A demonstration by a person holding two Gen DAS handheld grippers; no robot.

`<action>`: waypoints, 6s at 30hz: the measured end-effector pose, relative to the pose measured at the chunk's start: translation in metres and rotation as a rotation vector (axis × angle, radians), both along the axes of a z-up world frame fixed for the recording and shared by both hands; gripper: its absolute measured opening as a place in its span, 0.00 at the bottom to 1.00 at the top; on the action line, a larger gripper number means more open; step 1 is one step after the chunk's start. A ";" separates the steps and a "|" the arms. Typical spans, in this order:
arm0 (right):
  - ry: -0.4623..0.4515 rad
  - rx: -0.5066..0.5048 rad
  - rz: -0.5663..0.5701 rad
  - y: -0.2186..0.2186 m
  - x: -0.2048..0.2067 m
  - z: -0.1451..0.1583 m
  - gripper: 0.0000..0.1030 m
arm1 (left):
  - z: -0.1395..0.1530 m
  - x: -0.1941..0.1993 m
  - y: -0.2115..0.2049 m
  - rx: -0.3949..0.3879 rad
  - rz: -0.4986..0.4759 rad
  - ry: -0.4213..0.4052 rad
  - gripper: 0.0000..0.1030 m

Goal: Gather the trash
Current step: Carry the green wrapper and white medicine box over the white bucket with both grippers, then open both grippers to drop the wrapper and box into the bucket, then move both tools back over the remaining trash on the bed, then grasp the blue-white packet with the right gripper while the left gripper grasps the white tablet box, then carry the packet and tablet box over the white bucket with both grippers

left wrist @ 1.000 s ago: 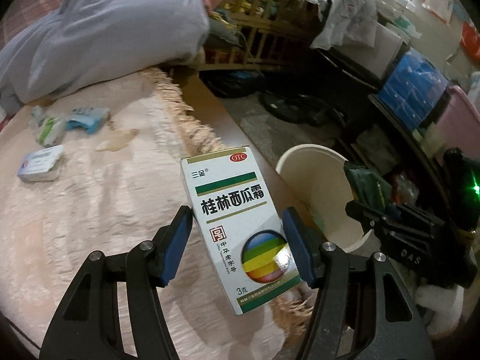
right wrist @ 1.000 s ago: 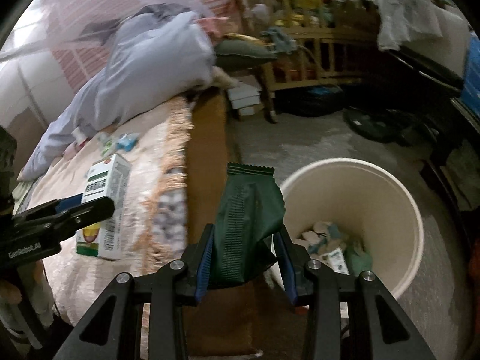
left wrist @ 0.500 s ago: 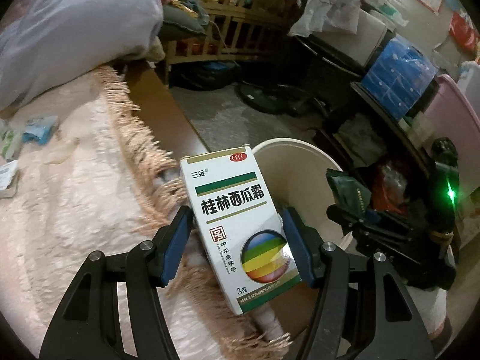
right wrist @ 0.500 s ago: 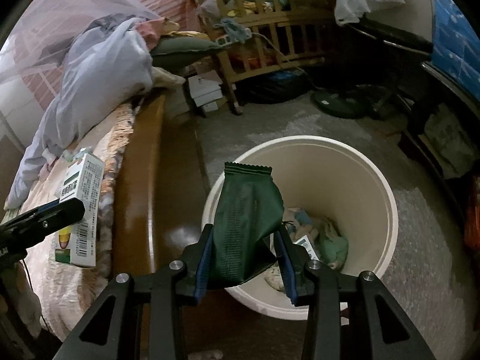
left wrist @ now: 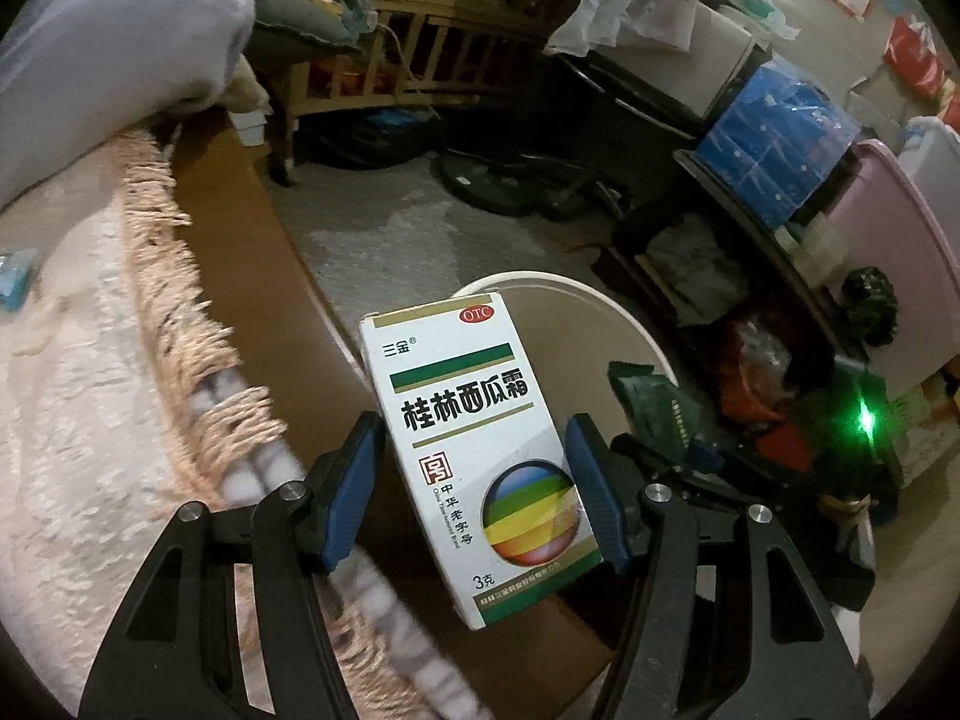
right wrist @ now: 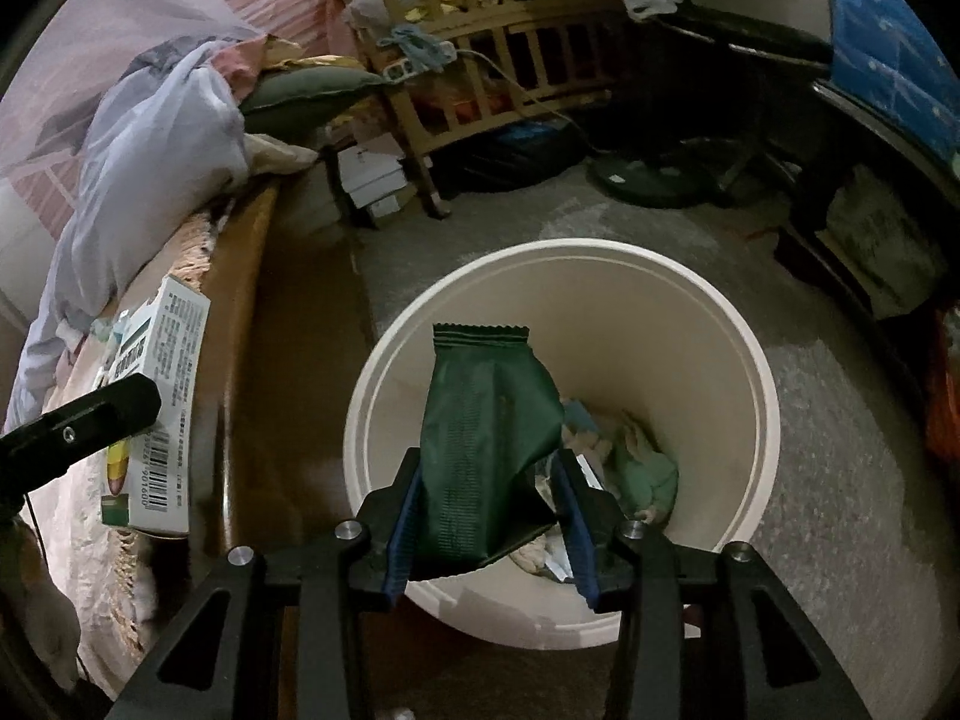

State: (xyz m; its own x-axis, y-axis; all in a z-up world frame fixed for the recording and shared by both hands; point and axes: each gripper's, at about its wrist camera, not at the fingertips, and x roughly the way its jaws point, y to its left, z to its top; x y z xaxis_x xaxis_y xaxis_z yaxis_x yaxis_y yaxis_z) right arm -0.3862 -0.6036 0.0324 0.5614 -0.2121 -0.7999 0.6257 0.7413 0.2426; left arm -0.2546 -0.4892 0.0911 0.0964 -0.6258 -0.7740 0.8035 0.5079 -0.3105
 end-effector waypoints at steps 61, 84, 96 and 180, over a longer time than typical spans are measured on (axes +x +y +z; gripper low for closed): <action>-0.079 -0.170 0.284 0.111 0.085 0.049 0.65 | 0.003 0.113 0.169 0.098 0.370 -0.101 0.61; 0.003 -0.137 0.558 0.247 0.377 0.036 0.65 | -0.010 0.202 0.377 0.184 0.705 -0.059 0.61; 0.083 0.038 0.823 0.312 0.388 0.010 0.65 | -0.010 0.224 0.399 0.105 0.765 0.003 0.61; -0.044 -0.157 0.174 0.051 0.038 0.046 0.35 | 0.000 0.016 0.055 0.077 0.088 -0.055 0.45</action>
State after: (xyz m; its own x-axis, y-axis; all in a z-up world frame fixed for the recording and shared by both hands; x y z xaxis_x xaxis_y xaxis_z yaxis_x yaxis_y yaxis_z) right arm -0.3482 -0.5522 0.0787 0.6337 -0.2290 -0.7389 0.4767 0.8679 0.1398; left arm -0.2390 -0.4341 0.0910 0.1918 -0.5517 -0.8117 0.7698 0.5976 -0.2243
